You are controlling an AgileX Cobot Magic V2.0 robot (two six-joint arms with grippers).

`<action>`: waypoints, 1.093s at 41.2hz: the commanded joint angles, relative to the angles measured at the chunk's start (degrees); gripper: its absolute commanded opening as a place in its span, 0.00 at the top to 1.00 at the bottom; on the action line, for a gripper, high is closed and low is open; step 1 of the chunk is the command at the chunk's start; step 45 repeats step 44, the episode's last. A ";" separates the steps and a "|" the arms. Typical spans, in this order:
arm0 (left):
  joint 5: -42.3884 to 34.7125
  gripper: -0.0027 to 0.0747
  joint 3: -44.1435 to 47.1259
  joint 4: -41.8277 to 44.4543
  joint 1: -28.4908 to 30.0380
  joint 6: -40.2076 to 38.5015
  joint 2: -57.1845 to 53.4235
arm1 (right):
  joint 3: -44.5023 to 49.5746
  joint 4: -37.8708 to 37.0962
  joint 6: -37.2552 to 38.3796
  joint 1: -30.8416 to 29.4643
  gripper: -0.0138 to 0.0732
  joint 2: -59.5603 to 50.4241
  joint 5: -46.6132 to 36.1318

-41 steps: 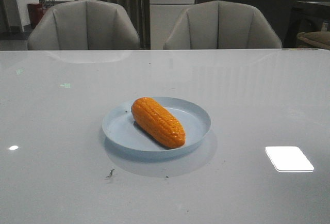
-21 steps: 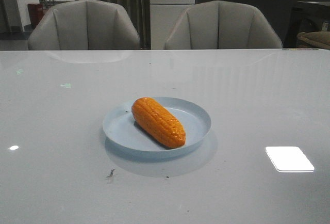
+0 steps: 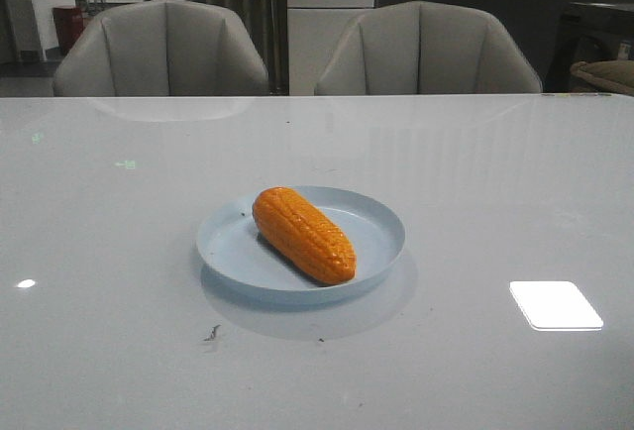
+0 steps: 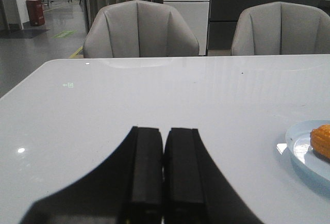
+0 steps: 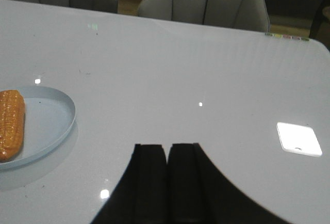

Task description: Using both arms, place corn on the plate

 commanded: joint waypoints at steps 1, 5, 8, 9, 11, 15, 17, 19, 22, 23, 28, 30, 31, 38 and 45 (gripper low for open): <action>-4.58 0.84 0.05 -0.40 0.14 -0.78 0.14 | 5.90 0.53 -0.04 0.00 0.81 -6.07 -10.91; -4.58 0.84 0.05 -0.40 0.14 -0.78 0.14 | 8.42 0.75 0.01 -0.04 0.81 -13.92 -5.11; -4.68 0.84 0.05 -0.40 0.14 -0.78 0.19 | 8.72 0.98 0.01 -0.38 0.81 -19.02 -0.14; -4.68 0.84 0.05 -0.40 0.14 -0.78 0.28 | 8.65 0.98 0.01 -0.53 0.81 -18.29 0.69; -4.68 0.84 0.05 -0.40 0.14 -0.78 0.30 | 8.65 1.03 0.01 -0.80 0.81 -17.33 1.05; -4.68 0.84 0.05 -0.40 0.14 -0.78 0.28 | 8.65 1.76 0.01 -0.80 0.81 -18.30 2.28; -4.68 0.84 0.05 -0.40 0.14 -0.78 0.28 | 8.65 1.84 0.01 -0.80 0.81 -18.32 2.22; -4.68 0.84 0.05 -0.40 0.14 -0.78 0.28 | 8.65 1.84 0.01 -0.80 0.81 -18.31 2.40; -4.68 0.84 0.05 -0.40 0.14 -0.78 0.28 | 8.65 1.84 0.01 -0.80 0.81 -18.31 2.40; -4.68 0.84 0.05 -0.40 0.14 -0.78 0.28 | 8.65 1.84 0.01 -0.80 0.81 -18.31 2.40; -4.68 0.84 0.05 -0.40 0.14 -0.78 0.28 | 8.65 1.84 0.01 -0.80 0.81 -18.31 2.40; -4.68 0.84 0.05 -0.40 0.14 -0.78 0.28 | 8.65 1.84 0.01 -0.80 0.81 -18.31 2.40; -4.68 0.84 0.05 -0.40 0.14 -0.78 0.28 | 8.65 1.84 0.01 -0.80 0.81 -18.31 2.40; -4.68 0.84 0.05 -0.40 0.14 -0.78 0.28 | 8.65 1.84 0.01 -0.80 0.81 -18.31 2.40; -4.68 0.84 0.05 -0.40 0.14 -0.78 0.28 | 8.65 1.84 0.01 -0.80 0.81 -18.31 2.40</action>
